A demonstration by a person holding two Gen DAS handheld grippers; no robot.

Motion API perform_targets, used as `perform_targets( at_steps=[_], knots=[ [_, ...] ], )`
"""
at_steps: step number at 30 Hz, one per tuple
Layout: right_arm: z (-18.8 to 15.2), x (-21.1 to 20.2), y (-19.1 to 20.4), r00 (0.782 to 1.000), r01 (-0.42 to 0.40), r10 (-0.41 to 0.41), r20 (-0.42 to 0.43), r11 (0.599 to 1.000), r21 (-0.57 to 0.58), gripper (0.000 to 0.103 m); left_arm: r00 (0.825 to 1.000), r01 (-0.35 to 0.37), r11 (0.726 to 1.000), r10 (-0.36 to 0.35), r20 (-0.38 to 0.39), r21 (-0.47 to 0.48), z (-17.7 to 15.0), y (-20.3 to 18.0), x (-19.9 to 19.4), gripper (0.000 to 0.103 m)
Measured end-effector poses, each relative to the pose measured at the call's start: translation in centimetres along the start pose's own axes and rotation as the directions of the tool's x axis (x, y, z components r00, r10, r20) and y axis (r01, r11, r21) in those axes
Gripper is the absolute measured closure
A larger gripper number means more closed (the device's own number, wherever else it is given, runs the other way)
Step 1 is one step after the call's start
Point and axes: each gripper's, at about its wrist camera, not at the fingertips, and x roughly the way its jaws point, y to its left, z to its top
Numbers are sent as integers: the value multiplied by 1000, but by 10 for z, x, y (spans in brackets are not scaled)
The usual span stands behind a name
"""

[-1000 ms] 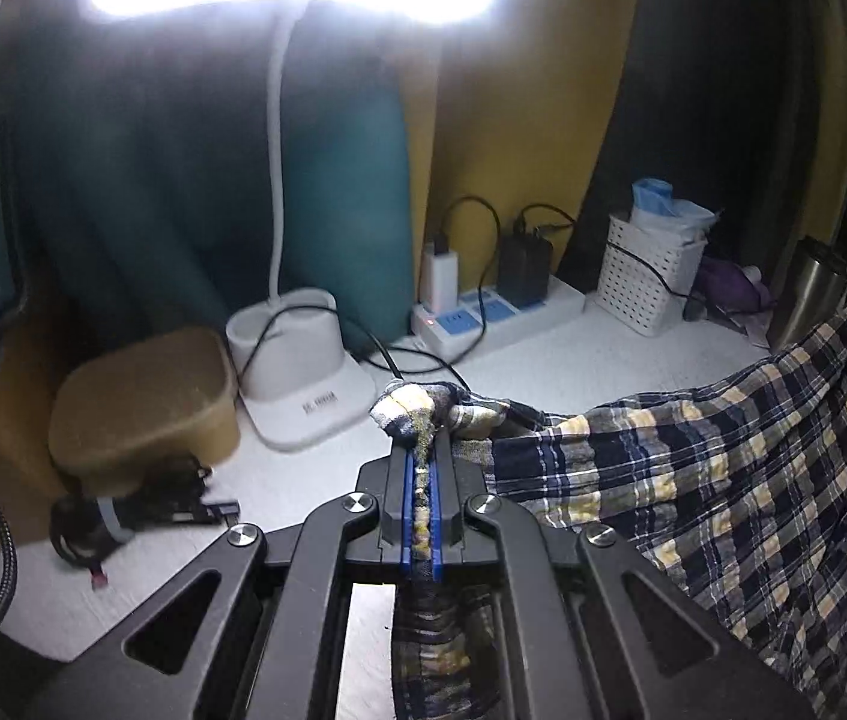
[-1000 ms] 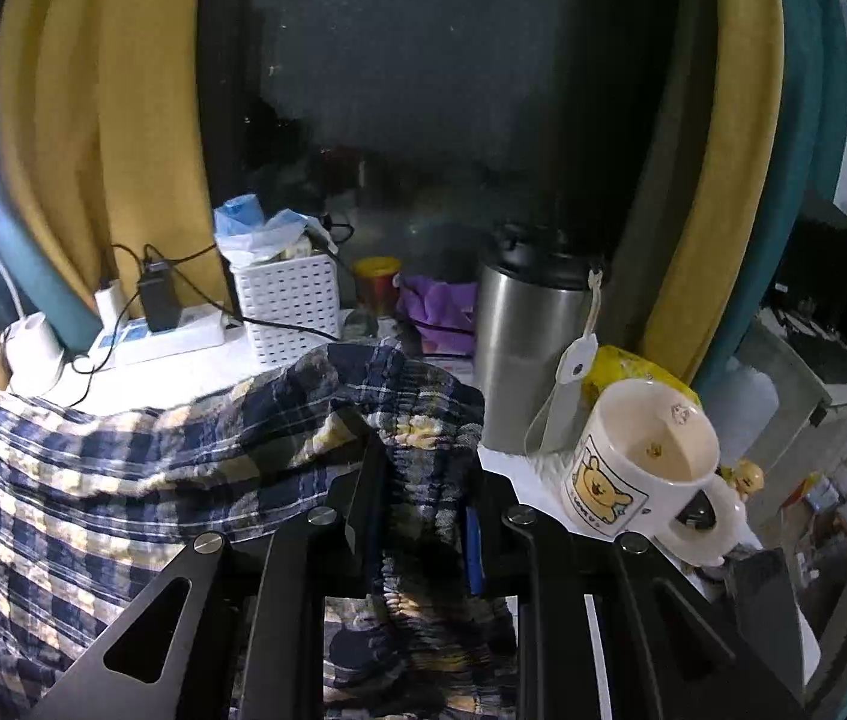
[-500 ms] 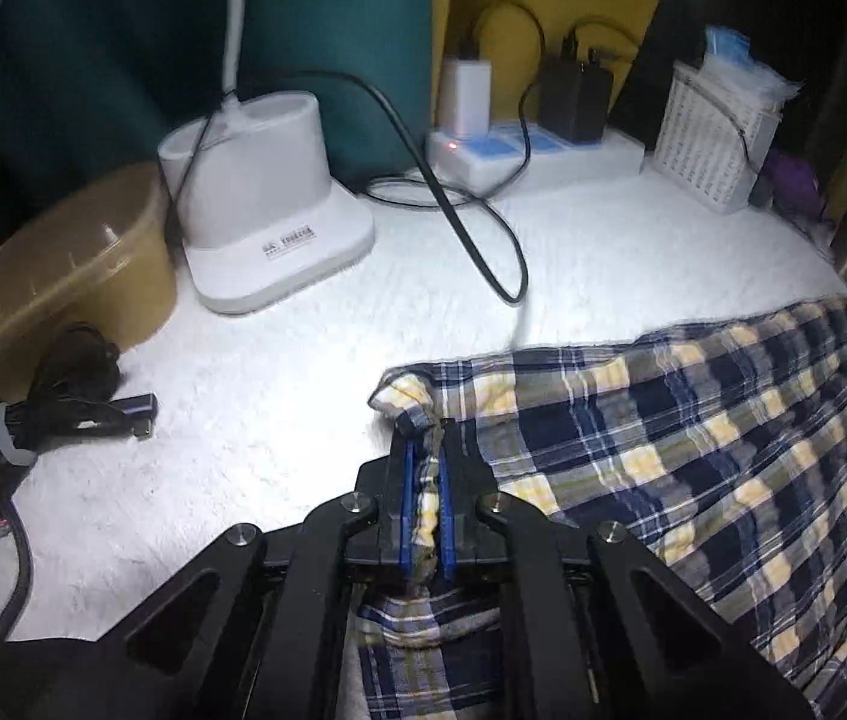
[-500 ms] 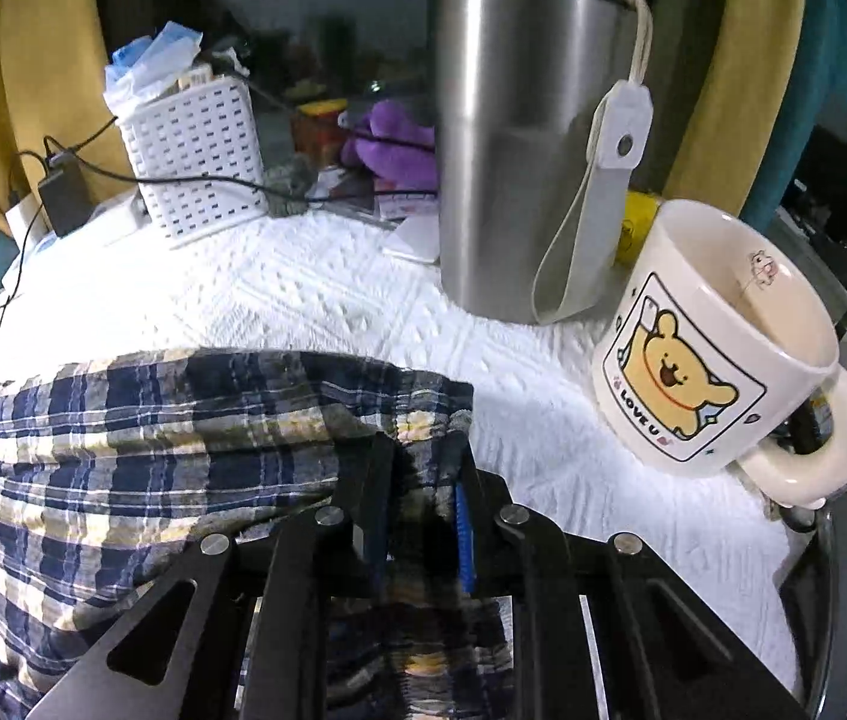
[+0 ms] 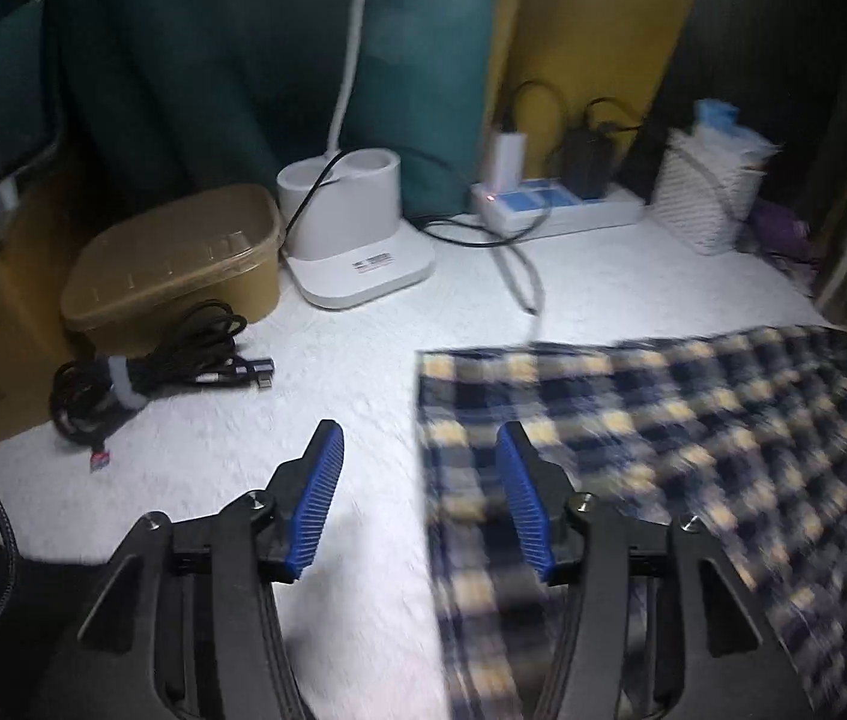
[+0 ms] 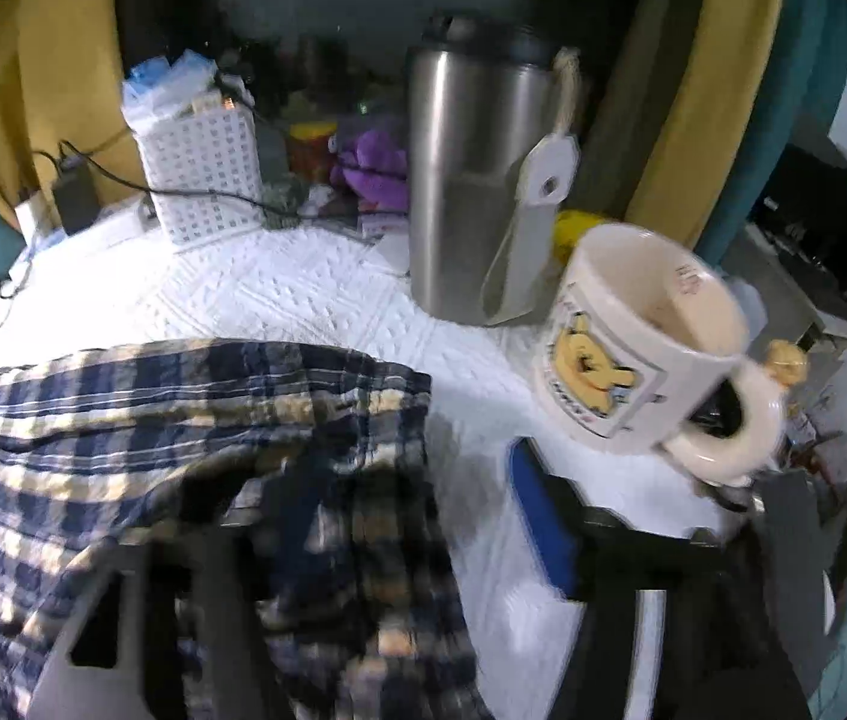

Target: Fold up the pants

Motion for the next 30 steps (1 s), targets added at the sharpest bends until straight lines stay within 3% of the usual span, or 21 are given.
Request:
perform_targets(
  at_steps=[8, 20, 25, 30],
  knots=[
    [-40, -56, -3, 999, -16, 17, 38, 1000, -17, 33, 992, 119, 993, -120, -26, -11, -54, -20, -48, 44],
    [-109, -93, -12, 999, -37, 37, -1, 999, -2, 33, 977, 193, 981, -194, -93, -12, -121, -35, -67, 43],
    [-125, -99, -4, 998, -58, 58, 4, 998, -32, 33, 983, 166, 985, -163, -82, 37, -131, -46, -69, 43],
    [-142, -94, 1, 1000, -10, 9, -15, 997, -73, 33, 995, 68, 994, -61, -78, 82, -142, -47, -61, 49]
  ],
)
